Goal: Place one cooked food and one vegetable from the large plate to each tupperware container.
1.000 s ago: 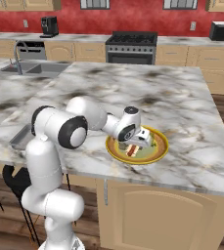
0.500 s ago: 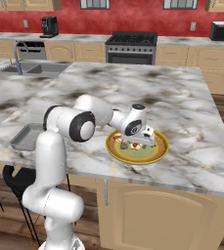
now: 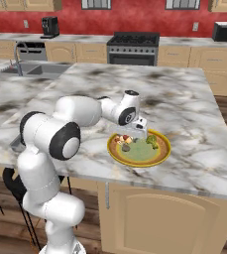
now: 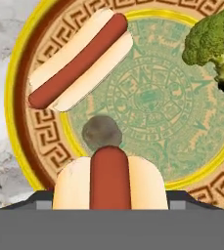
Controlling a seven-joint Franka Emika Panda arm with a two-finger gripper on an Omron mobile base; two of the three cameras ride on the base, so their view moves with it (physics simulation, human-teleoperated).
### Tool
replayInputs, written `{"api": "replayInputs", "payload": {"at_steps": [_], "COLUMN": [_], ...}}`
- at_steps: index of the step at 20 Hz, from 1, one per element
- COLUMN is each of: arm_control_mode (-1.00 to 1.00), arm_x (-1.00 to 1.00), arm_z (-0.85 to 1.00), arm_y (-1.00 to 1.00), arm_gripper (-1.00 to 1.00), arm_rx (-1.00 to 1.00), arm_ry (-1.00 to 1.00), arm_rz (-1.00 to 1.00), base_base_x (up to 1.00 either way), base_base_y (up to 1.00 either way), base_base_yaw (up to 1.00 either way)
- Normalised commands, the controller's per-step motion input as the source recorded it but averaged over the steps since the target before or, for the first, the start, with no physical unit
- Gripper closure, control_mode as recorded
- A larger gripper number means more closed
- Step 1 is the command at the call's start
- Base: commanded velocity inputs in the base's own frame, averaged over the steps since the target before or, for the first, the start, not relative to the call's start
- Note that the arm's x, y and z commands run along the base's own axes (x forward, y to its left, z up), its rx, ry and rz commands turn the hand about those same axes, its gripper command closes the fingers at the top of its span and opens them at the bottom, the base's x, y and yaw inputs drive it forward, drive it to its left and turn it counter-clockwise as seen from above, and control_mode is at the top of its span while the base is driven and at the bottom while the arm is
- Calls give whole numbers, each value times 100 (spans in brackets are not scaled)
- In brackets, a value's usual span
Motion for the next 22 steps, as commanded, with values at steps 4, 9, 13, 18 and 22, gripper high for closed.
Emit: {"api": "replayInputs", "payload": {"at_steps": [4,9,13,18,22], "arm_control_mode": [-100,-100,-100,-100,-100], "arm_x": [-66,-22,0,3,3], "arm_z": [20,69,65,47,6], "arm_y": [100,100,100,100,100], "arm_gripper": [100,100,100,100,100], "arm_rx": [-15,-9,-1,4,9], "arm_ry": [-44,-24,-5,17,22], "arm_rz": [1,0,-1,-1,0], "base_base_x": [0,0,0,0,0], "base_base_y": [0,0,0,0,0], "base_base_yaw": [0,0,0,0,0]}}
